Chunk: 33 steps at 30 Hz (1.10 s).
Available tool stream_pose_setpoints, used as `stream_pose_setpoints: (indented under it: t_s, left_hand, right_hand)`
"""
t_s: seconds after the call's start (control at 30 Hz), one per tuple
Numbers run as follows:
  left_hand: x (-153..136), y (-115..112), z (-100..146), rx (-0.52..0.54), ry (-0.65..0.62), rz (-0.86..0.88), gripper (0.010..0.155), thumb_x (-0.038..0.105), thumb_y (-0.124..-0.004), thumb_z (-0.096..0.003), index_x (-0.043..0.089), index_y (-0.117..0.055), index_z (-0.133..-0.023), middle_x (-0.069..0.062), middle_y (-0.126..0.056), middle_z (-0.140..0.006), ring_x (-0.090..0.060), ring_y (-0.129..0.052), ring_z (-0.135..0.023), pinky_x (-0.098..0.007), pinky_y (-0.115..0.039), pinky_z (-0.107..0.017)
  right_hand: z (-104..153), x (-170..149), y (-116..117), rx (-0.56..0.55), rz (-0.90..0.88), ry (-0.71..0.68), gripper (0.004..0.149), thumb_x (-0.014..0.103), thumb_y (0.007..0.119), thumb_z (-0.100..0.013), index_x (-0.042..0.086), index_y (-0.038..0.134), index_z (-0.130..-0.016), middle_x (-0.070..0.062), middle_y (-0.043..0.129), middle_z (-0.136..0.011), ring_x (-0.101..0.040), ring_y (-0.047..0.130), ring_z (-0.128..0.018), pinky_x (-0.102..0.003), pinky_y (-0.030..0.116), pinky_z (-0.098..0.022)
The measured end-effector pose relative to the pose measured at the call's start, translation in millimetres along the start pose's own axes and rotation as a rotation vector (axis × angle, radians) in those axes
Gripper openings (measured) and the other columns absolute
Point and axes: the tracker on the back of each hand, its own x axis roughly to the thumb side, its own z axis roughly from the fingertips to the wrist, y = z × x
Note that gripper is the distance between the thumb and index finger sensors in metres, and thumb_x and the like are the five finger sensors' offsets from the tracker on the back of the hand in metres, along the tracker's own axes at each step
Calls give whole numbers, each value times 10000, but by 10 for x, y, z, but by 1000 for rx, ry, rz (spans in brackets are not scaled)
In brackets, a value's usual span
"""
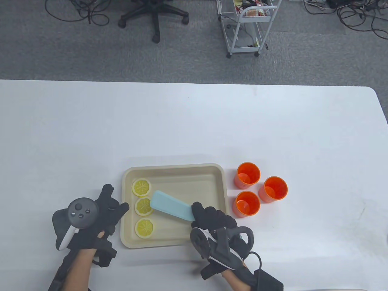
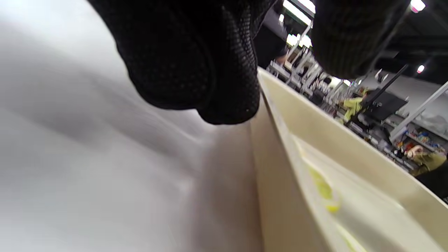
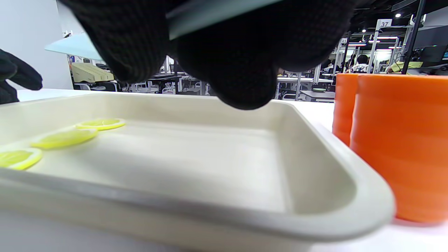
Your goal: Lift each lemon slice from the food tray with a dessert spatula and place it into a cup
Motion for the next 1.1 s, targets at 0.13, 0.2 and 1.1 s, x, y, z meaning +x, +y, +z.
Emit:
stream_pose_setpoints:
  t_s: [0.13, 0.2, 1.1]
  left_hand:
    - [40, -71, -35, -60, 11, -69, 876, 539, -862, -544, 48, -477, -1158, -74, -910, -883, -123, -1071, -575, -291, -957, -383]
    - [63, -100, -51, -75, 16, -98, 845, 507, -871, -548, 54, -490, -1153, -52, -921, -861, -101, -1070, -555, -284, -956, -376]
    - [81, -150, -101, -122, 10, -126, 753, 445, -832, -579, 43, -522, -1135, -5, -947, -776, -61, -1072, -483, -269, -965, -344]
  right_hand:
    - [-13, 10, 24, 35, 16, -12, 632, 439, 867, -503, 265, 631, -1063, -30, 869, -836, -190, 1001, -632, -415, 822, -531]
    - [-19, 12, 38, 53, 25, -18, 628, 438, 869, -504, 269, 634, -1062, -23, 868, -841, -193, 998, -643, -420, 817, -540]
    - [-349, 41, 294, 300, 244, 53, 605, 419, 845, -513, 296, 637, -1068, -30, 786, -968, -291, 853, -880, -537, 658, -717]
